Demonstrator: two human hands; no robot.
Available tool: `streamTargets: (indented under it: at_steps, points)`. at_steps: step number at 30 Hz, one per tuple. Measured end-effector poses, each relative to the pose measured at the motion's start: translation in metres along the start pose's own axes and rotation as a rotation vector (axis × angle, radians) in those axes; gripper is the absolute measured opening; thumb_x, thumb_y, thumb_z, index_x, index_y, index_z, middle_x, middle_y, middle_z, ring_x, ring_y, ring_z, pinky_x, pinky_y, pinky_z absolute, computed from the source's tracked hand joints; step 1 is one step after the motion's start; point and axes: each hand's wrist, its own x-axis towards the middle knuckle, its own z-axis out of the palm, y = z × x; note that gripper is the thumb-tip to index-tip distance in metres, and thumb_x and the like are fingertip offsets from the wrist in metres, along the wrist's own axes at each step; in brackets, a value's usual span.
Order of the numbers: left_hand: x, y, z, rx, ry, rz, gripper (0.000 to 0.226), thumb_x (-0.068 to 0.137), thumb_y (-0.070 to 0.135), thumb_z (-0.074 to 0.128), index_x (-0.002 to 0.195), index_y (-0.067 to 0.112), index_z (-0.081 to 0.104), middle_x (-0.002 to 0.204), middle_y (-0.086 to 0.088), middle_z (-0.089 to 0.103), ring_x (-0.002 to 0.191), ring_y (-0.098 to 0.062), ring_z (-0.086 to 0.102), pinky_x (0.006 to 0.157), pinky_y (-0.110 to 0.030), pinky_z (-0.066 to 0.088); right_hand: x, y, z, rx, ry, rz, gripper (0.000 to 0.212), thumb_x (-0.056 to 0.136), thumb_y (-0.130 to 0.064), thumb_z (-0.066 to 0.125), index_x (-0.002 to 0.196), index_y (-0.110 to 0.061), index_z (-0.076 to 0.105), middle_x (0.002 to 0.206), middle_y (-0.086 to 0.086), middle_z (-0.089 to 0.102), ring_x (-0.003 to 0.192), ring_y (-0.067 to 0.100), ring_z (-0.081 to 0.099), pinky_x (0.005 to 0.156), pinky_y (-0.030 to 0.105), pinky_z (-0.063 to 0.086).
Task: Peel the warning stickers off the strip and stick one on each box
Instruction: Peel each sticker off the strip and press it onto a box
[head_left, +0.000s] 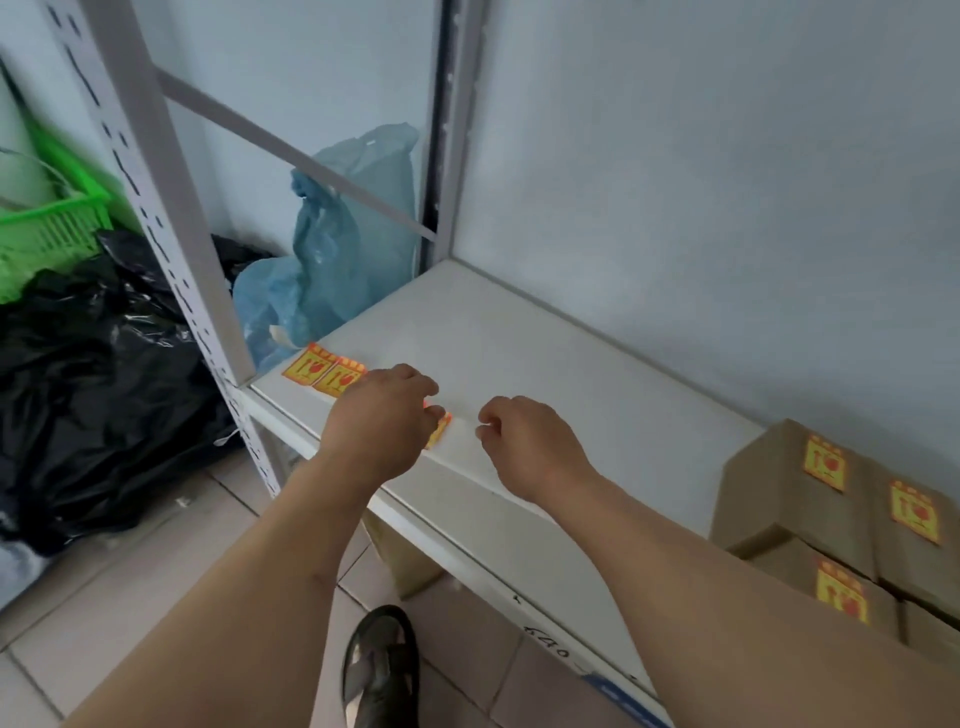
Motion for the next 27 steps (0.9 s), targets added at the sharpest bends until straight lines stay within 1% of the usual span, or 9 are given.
streamTargets:
  at_steps: [3,5,10,14,17,20,22,24,27]
  points:
    - [0.006,-0.012,0.01,-0.036,-0.032,-0.042,0.033,0.096,0.034,0.049,0.126,0.025,0.058,0.129,0.003,0.056,0.117,-0.021,0.049,0.091,-0.036,0.043,0.022,-0.014,0.015,0.114,-0.023,0.057,0.034,0.097,-0.03,0.049,0.127,-0.016,0.058,0.123,0.007,0.061,0.113,0.026,0.056,0.093,0.036,0.046]
    - [0.009,-0.019,0.017,-0.041,-0.056,-0.045,0.033,0.096,0.034,0.049,0.127,0.024,0.057,0.129,0.001,0.055,0.119,-0.021,0.047,0.095,-0.035,0.04,0.033,-0.021,0.025,0.151,-0.031,0.102,0.037,0.096,-0.029,0.051,0.129,-0.014,0.057,0.124,0.008,0.061,0.114,0.026,0.056,0.094,0.036,0.046]
    - [0.01,-0.034,0.032,-0.075,-0.164,-0.084,0.039,0.097,0.036,0.047,0.134,0.026,0.051,0.137,-0.001,0.049,0.128,-0.023,0.04,0.105,-0.037,0.034,0.047,-0.028,0.044,0.135,-0.013,0.202,0.03,0.093,-0.03,0.052,0.116,-0.015,0.064,0.114,0.01,0.063,0.103,0.029,0.059,0.079,0.033,0.047]
    - [0.007,-0.041,0.038,-0.073,-0.2,-0.098,0.042,0.097,0.04,0.046,0.137,0.027,0.048,0.144,0.001,0.042,0.132,-0.022,0.035,0.109,-0.038,0.029,0.049,-0.029,0.052,0.129,0.043,0.262,0.026,0.093,-0.03,0.051,0.112,-0.018,0.064,0.112,0.007,0.059,0.097,0.027,0.061,0.073,0.032,0.047]
    - [0.005,-0.042,0.039,-0.088,-0.198,-0.095,0.043,0.098,0.041,0.045,0.138,0.026,0.047,0.144,0.002,0.04,0.133,-0.022,0.034,0.11,-0.038,0.028,0.05,-0.031,0.053,0.131,0.082,0.29,0.019,0.093,-0.031,0.052,0.106,-0.021,0.062,0.109,0.005,0.057,0.091,0.025,0.061,0.071,0.033,0.048]
    - [0.004,-0.041,0.039,-0.091,-0.196,-0.091,0.043,0.098,0.042,0.044,0.138,0.026,0.047,0.144,0.002,0.039,0.133,-0.022,0.032,0.11,-0.039,0.027,0.051,-0.033,0.054,0.123,0.085,0.288,0.015,0.093,-0.029,0.053,0.102,-0.021,0.061,0.109,0.005,0.057,0.09,0.024,0.06,0.068,0.032,0.046]
    - [0.004,-0.04,0.039,-0.094,-0.199,-0.093,0.043,0.098,0.043,0.044,0.138,0.026,0.048,0.143,0.002,0.039,0.133,-0.022,0.032,0.11,-0.04,0.027,0.051,-0.032,0.053,0.128,0.09,0.29,0.014,0.093,-0.029,0.054,0.103,-0.021,0.059,0.108,0.004,0.059,0.091,0.023,0.06,0.068,0.031,0.045]
    - [0.004,-0.039,0.039,-0.095,-0.198,-0.093,0.045,0.097,0.045,0.044,0.137,0.026,0.049,0.143,0.002,0.039,0.133,-0.022,0.031,0.11,-0.04,0.028,0.051,-0.032,0.052,0.156,0.085,0.306,0.017,0.093,-0.029,0.054,0.107,-0.02,0.058,0.108,0.003,0.062,0.095,0.023,0.059,0.069,0.03,0.043]
    - [0.003,-0.038,0.037,-0.098,-0.203,-0.09,0.049,0.094,0.049,0.048,0.138,0.026,0.048,0.144,0.002,0.038,0.134,-0.021,0.029,0.109,-0.04,0.029,0.052,-0.033,0.051,0.15,0.061,0.299,0.019,0.093,-0.028,0.054,0.108,-0.019,0.061,0.11,0.004,0.063,0.099,0.024,0.059,0.071,0.031,0.044]
